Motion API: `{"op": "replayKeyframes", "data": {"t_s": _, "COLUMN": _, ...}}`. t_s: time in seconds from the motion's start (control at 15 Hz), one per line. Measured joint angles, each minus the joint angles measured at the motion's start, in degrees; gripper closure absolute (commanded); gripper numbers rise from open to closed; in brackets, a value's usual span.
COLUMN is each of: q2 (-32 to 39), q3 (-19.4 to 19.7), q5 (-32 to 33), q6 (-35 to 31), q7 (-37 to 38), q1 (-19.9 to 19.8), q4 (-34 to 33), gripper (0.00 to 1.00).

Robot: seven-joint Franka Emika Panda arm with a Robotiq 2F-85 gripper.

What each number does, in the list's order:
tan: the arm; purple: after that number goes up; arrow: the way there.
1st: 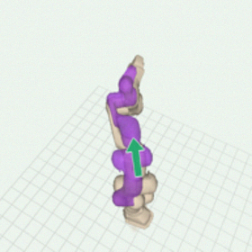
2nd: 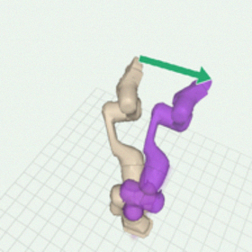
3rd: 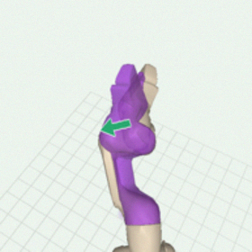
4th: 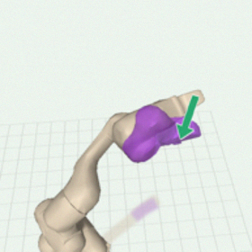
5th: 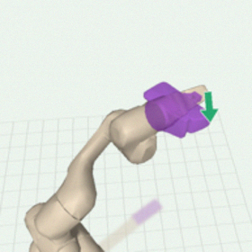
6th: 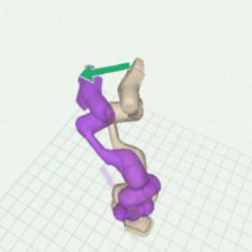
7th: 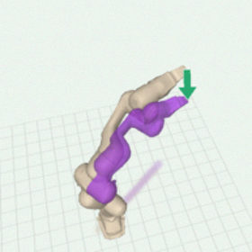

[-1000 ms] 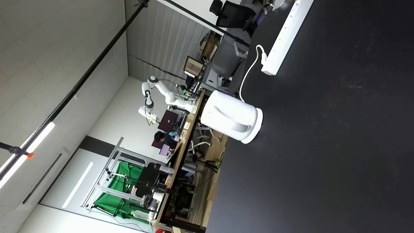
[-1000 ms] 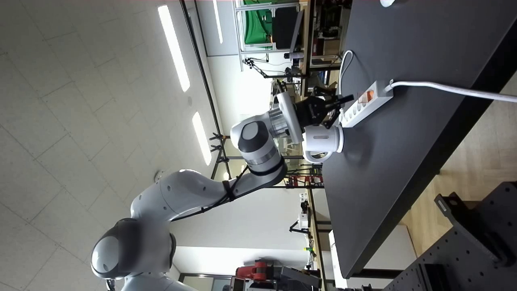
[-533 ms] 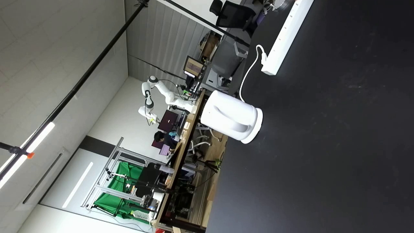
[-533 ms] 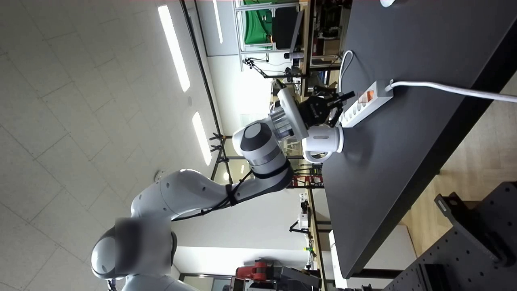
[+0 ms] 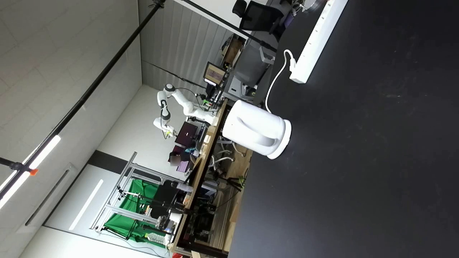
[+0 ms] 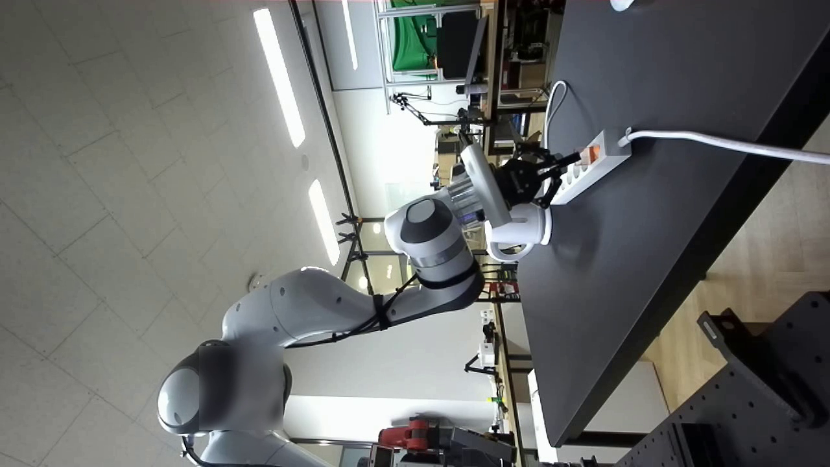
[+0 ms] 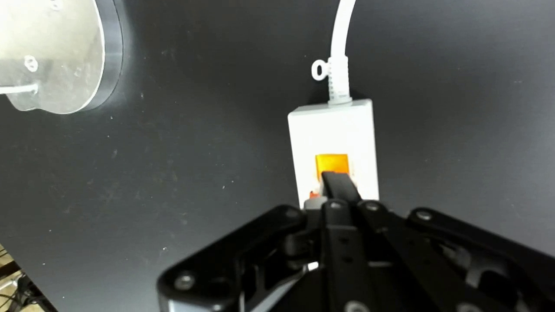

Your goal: Turn off the switch on the extension cord

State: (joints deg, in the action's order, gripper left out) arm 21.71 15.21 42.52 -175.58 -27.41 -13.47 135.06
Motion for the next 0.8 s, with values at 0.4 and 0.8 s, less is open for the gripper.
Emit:
{"op": "replayKeyframes", "data": {"t_s": 0.4, "q2": 1.7, "q3": 0.3, "q5": 0.0, "q6": -1.6, "q7": 0.0, "q1": 0.0, "q4": -0.6, "gripper": 1.00}}
{"op": "replayKeyframes", "data": {"t_s": 0.8, "q2": 4.3, "q3": 0.0, "q5": -1.1, "q6": -1.6, "q7": 0.0, "q1": -0.2, "q4": -2.9, "gripper": 1.00}}
